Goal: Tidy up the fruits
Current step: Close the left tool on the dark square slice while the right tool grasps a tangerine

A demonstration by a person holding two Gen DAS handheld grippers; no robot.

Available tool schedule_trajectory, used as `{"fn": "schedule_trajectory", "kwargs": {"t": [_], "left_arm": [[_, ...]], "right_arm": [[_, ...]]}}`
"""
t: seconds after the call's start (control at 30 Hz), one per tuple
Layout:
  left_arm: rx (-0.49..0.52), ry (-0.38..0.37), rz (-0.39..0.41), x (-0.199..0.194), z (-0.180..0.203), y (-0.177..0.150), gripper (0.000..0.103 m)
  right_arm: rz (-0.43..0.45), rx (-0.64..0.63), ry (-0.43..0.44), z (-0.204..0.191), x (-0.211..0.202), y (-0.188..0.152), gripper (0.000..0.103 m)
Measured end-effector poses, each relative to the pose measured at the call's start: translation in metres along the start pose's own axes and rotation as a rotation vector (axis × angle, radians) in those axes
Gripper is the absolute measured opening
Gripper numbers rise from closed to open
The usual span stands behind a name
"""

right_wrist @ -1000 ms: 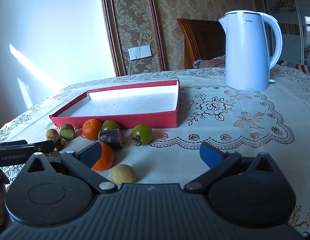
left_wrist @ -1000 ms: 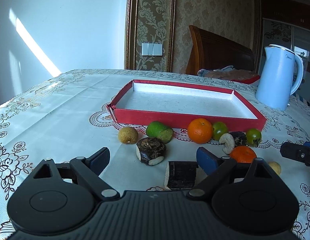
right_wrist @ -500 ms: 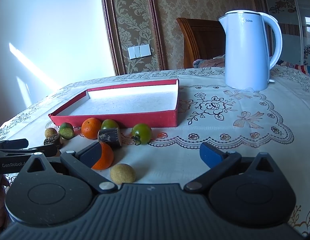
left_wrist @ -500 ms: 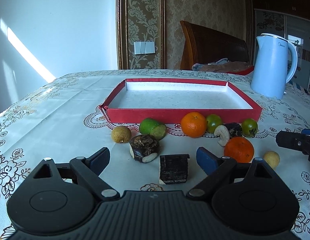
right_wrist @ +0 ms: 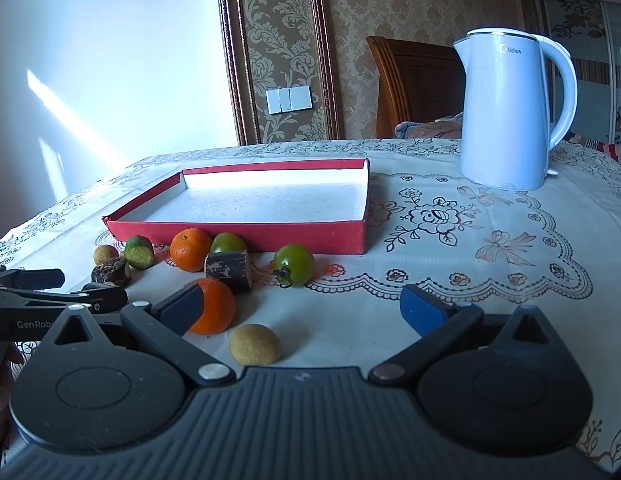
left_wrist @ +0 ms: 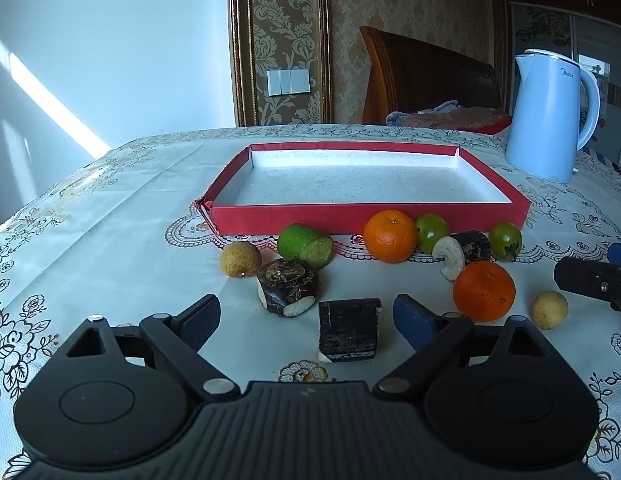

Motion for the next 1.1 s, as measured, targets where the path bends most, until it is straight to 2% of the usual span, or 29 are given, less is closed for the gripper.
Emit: {"fn": "schedule_trajectory", "kwargs": {"t": [0.4, 0.73, 0.83, 0.9, 0.97, 1.1], "left_arm": [[-0.027, 0.052, -0.055, 0.009, -0.003, 0.001, 0.094], [-0.056, 0.058, -0.053, 0.008, -0.008, 0.002, 0.093], [-0.062, 0.046, -0.055, 0.008, -0.009, 0.001, 0.078], [-0.065, 0.027, -0.061, 0.009, -0.009, 0.001, 0.062], [-0.062, 0.022, -0.066, 0.009, -0.009, 0.0, 0.054], [-0.06, 0.009, -0.061, 0.008, -0.008, -0.001, 0.031]], "right_arm": [[0.003, -0.04, -0.001, -0.007, 0.0, 0.002, 0.103], [0.031, -0.09, 0.003, -0.024, -0.002, 0.008, 0.103], [0.045, -0.103, -0.007, -0.026, -0.004, 0.01, 0.103], [0.045, -0.108, -0.003, -0.026, -0.004, 0.011, 0.097], [0.033, -0.118, 0.005, -0.028, -0.002, 0.011, 0.096], [0.024, -0.145, 0.029, -0.034, -0.001, 0.011, 0.091]]}}
Point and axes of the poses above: each gripper's, at about its wrist camera, not at the fingertips, and x roughly the way its jaws point, z to its right, y to its top, the point moved 2 cm from there along x, roughly the way its jaws point, and after that the axes turned 6 degrees about -x, right-handed, at the moved point
